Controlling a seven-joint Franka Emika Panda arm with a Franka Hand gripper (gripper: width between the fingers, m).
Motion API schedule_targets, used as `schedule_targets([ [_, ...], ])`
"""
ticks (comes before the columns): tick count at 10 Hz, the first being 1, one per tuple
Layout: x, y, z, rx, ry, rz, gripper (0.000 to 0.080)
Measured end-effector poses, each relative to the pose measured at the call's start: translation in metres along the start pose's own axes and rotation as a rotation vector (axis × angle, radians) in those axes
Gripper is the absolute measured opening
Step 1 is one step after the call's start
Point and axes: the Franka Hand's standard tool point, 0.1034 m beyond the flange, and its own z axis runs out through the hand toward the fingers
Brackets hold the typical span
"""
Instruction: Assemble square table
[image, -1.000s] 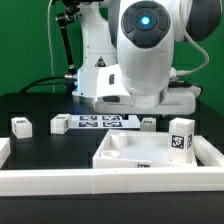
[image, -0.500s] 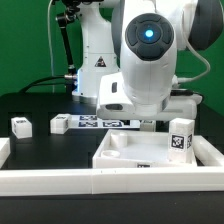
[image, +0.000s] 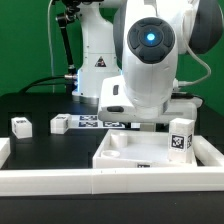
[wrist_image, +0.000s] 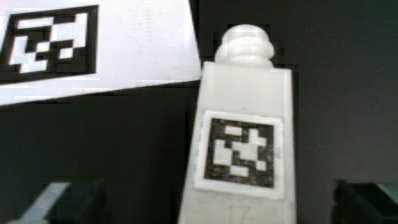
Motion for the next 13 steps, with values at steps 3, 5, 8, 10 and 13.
schedule_targets([
  [3,0.000,0.001,0.001,0.001,0.000,0.002,0.0377],
  [5,0.000,0.001,0.000,0.001,0.000,0.002,0.0288],
  [8,0.001,0.002,0.000,0.002,0.001,0.004,0.0288],
  [10,0.001,0.008,-0.004,0.010,0.003,0.003,0.0288],
  [13,-0.009,0.022,-0.031,0.039,-0.011,-0.006,0.0290],
])
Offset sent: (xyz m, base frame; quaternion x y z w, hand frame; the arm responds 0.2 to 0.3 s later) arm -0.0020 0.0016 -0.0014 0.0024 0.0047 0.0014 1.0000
